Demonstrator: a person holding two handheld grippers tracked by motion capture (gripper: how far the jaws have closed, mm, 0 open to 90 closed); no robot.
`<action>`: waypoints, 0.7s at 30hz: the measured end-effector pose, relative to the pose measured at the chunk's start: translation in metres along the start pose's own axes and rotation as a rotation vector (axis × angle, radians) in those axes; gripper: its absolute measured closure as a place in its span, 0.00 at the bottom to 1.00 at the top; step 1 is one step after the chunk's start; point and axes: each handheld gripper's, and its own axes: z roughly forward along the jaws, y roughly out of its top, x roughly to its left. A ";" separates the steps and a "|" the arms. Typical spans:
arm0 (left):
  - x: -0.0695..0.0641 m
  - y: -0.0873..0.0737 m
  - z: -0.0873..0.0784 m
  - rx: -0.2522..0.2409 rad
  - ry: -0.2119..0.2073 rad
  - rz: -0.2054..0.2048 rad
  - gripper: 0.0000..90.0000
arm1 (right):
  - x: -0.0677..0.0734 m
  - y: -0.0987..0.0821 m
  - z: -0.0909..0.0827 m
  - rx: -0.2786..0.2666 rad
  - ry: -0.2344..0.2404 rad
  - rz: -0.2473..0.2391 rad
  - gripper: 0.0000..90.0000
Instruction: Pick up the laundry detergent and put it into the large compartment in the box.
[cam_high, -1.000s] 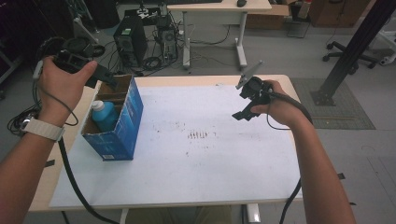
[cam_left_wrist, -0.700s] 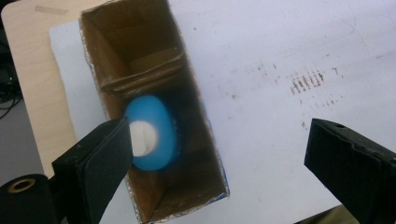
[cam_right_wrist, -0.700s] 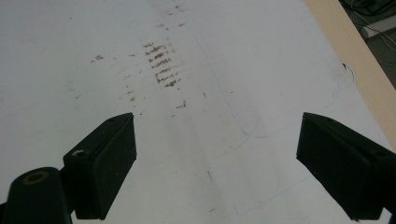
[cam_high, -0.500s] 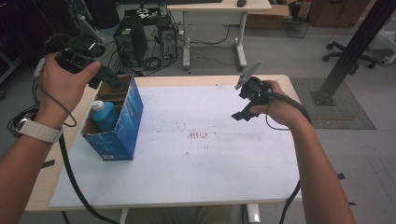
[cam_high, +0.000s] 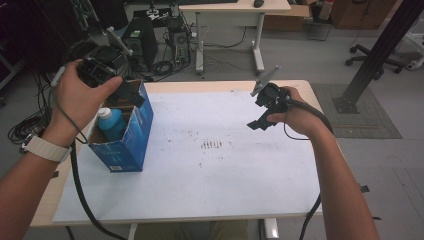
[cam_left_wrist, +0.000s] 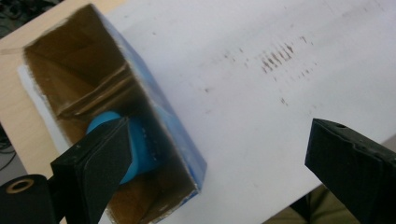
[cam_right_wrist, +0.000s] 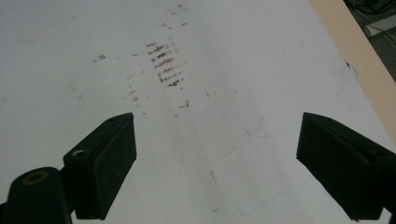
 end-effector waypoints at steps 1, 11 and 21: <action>-0.002 0.000 0.001 -0.001 0.000 0.010 0.09 | 0.000 0.000 0.000 -0.001 -0.001 -0.001 0.13; -0.028 -0.003 0.013 0.017 -0.042 0.145 0.08 | 0.002 0.000 -0.001 0.000 -0.002 0.002 0.13; -0.057 -0.008 0.020 0.022 -0.056 0.273 0.08 | 0.005 0.002 0.001 -0.005 0.001 0.000 0.13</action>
